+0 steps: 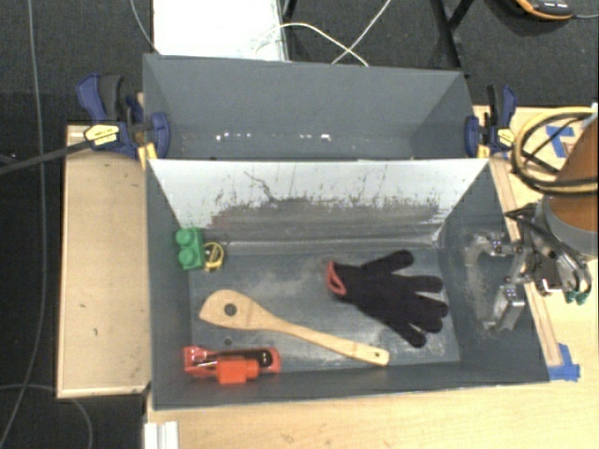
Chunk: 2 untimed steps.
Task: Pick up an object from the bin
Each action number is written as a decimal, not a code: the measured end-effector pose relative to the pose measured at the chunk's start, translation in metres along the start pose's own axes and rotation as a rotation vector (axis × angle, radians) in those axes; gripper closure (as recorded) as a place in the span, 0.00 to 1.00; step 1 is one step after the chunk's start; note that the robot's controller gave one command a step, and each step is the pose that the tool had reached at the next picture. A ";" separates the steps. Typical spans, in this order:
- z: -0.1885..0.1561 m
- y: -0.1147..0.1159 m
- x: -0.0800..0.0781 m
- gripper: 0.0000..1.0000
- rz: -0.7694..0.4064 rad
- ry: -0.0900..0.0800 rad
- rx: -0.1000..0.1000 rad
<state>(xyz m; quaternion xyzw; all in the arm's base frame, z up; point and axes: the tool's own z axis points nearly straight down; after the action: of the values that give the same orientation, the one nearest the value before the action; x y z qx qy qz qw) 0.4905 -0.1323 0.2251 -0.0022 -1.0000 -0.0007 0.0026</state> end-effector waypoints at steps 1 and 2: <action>-0.004 0.001 -0.002 0.00 -0.005 -0.008 0.002; 0.108 0.051 -0.016 0.00 0.335 -0.011 0.000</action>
Offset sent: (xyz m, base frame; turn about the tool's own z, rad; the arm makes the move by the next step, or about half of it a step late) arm 0.0197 0.0725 -0.1551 0.4695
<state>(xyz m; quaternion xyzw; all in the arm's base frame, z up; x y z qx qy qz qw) 0.5060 -0.0807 0.1172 -0.1689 -0.9856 -0.0005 -0.0025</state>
